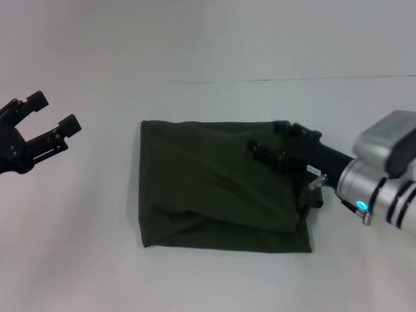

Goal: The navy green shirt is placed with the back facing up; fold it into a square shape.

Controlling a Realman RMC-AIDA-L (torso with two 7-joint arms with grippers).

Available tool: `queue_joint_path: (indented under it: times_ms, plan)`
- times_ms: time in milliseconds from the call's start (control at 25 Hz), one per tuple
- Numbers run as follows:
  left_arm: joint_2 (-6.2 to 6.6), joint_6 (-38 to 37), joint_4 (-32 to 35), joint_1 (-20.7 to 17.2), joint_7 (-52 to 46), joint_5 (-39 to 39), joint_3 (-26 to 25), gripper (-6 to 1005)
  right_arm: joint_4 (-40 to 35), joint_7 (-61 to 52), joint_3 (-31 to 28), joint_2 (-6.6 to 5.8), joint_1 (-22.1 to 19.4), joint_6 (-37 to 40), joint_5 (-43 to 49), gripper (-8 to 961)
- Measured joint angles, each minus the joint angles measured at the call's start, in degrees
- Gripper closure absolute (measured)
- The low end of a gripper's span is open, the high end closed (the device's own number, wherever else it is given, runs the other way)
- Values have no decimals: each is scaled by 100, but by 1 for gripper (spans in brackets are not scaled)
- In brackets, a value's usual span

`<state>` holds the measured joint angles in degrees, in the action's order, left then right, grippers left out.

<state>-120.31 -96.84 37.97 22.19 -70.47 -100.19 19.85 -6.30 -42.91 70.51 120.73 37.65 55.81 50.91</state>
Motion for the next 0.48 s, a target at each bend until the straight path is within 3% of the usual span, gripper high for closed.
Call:
queue_joint_path:
  times_ms: [160,480]
  plan:
    - [0,-12,6,-10,-57,1,-8,53,7,24,206,-28,-90,870,82,158]
    - [2,72,20,-2,-63,1,-11,53,-10,0,1175,35,149,1114,318,158]
